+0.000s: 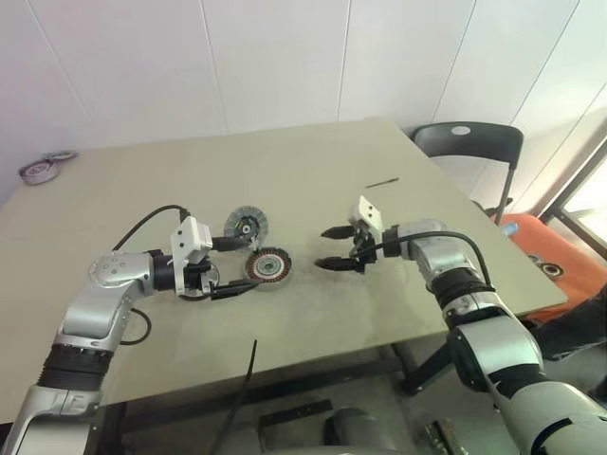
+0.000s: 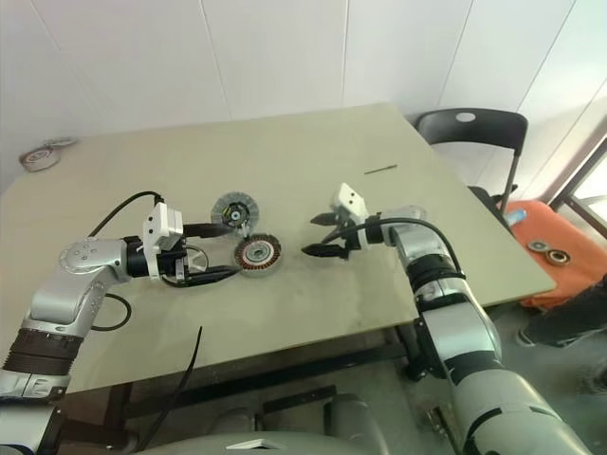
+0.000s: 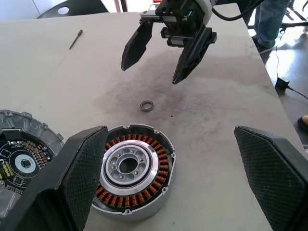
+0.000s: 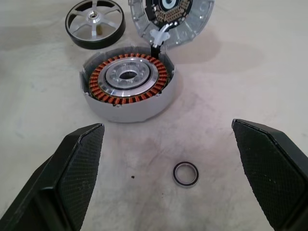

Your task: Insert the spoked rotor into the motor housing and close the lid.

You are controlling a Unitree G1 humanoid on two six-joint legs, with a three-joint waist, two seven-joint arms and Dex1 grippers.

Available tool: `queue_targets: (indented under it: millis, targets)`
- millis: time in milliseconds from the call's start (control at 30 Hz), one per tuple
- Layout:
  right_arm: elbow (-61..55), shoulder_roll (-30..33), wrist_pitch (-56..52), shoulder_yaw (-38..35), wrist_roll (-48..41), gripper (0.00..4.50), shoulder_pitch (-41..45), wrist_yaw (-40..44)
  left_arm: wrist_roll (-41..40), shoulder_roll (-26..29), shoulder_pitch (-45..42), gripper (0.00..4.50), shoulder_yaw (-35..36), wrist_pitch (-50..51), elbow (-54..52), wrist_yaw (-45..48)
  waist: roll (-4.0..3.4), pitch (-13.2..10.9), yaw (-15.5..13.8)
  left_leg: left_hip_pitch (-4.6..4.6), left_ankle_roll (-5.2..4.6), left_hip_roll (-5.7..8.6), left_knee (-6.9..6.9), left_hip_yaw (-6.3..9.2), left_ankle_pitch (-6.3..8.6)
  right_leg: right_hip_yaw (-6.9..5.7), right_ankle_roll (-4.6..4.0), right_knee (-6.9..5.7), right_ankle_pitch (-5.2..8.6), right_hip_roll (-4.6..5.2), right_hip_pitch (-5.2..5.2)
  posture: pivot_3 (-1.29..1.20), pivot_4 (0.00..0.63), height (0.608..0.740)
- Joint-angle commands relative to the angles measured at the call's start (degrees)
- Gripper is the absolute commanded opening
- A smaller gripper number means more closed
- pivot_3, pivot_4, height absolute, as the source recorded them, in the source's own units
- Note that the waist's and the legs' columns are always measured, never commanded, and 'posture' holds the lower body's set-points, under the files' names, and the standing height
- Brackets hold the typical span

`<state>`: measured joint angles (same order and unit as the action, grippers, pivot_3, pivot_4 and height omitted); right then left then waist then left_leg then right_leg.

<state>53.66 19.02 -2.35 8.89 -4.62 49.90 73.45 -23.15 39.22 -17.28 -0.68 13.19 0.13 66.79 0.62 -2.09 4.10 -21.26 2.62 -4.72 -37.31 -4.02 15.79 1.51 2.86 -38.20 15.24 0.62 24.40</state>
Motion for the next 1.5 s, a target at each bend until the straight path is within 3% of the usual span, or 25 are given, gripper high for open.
queue_targets:
  millis: [33, 367, 833, 933, 1033, 1500]
  targets:
    - [0.6, -0.7, 1.5, -0.2, 0.6, 4.45, 2.1, -0.2, -1.0, 0.5, 0.7, 4.50, 2.1, 0.0, -2.4, -0.7, 0.00, 0.0, 0.0, 0.00, 0.00, 0.00, 0.00, 0.00, 0.00, 0.00, 0.00, 0.00, 0.00, 0.00, 0.00, 0.00, 0.000, 0.740]
    - [8.4, -3.7, 6.8, -0.1, 4.8, 4.45, 4.2, -7.7, -1.6, 0.7, 3.9, 4.50, 3.4, 1.0, -5.5, -2.4, 0.00, 0.0, 0.0, 0.00, 0.00, 0.00, 0.00, 0.00, 0.00, 0.00, 0.00, -0.01, 0.00, 0.01, 0.00, 0.00, 0.000, 0.740]
    - [10.7, -3.6, 9.4, -0.1, 7.0, 4.45, 3.9, -6.6, -2.1, 0.7, 5.1, 4.50, 3.8, 1.5, -6.5, -3.5, 0.00, 0.0, 0.0, 0.02, 0.00, 0.00, 0.01, 0.00, 0.00, 0.00, 0.00, -0.01, 0.00, 0.00, 0.00, 0.00, 0.000, 0.740]
    - [11.0, -3.7, 9.3, -0.5, 6.8, 3.86, 4.0, -6.7, -2.1, 0.6, 4.9, 4.50, 3.6, 1.5, -6.4, -3.5, 0.00, 0.0, 0.0, 0.02, 0.00, 0.00, 0.00, 0.00, 0.00, 0.01, 0.00, -0.01, 0.00, 0.00, -0.01, 0.00, 0.000, 0.740]
    - [10.7, -3.6, 9.1, -0.5, 6.9, 2.89, 3.9, -6.3, -2.0, 0.5, 4.7, 4.50, 3.5, 1.5, -6.3, -3.5, 0.00, 0.0, 0.0, 0.01, 0.00, 0.00, 0.00, 0.00, 0.00, 0.01, 0.00, -0.01, 0.00, 0.00, -0.01, 0.00, 0.000, 0.740]
    - [11.8, -4.7, 11.0, 1.4, 9.4, 2.89, 2.3, -7.4, -2.3, 0.7, 4.8, 4.50, 3.7, 1.9, -6.5, -3.4, 0.00, 0.0, 0.0, 0.01, 0.00, 0.00, 0.00, 0.00, 0.00, 0.01, 0.00, -0.01, 0.00, 0.01, -0.01, 0.00, 0.000, 0.740]
